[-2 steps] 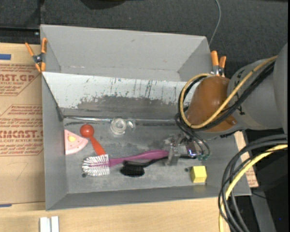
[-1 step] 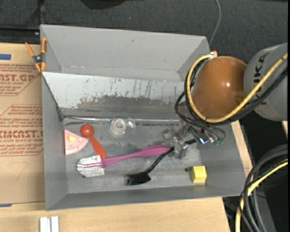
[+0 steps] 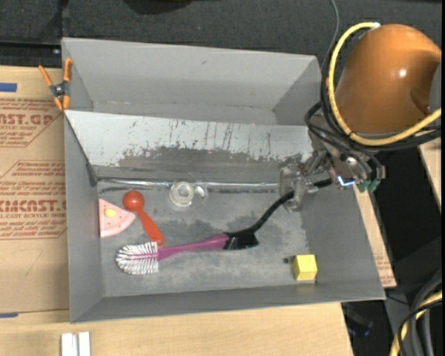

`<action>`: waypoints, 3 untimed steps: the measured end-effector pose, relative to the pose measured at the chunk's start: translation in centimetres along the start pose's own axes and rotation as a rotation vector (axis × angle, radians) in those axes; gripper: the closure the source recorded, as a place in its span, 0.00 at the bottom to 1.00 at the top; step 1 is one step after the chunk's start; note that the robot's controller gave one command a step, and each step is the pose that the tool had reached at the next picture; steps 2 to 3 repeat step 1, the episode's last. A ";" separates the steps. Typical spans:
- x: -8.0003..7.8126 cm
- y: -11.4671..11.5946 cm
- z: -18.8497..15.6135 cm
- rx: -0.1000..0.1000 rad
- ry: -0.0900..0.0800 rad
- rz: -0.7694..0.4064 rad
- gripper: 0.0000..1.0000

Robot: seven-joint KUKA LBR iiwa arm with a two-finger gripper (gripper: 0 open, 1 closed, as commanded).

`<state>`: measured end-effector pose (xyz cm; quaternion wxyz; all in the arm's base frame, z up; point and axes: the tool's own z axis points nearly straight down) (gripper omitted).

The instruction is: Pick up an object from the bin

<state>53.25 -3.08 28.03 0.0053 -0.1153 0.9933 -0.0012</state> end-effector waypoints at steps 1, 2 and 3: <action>0.7 3.6 1.3 -0.001 -0.004 -0.236 1.00; 0.7 3.6 1.3 -0.001 -0.004 -0.236 1.00; 0.7 3.6 1.3 -0.001 -0.004 -0.236 1.00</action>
Offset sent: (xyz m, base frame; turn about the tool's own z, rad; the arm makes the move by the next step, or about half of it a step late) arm 0.0203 -0.0537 -0.0422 0.1457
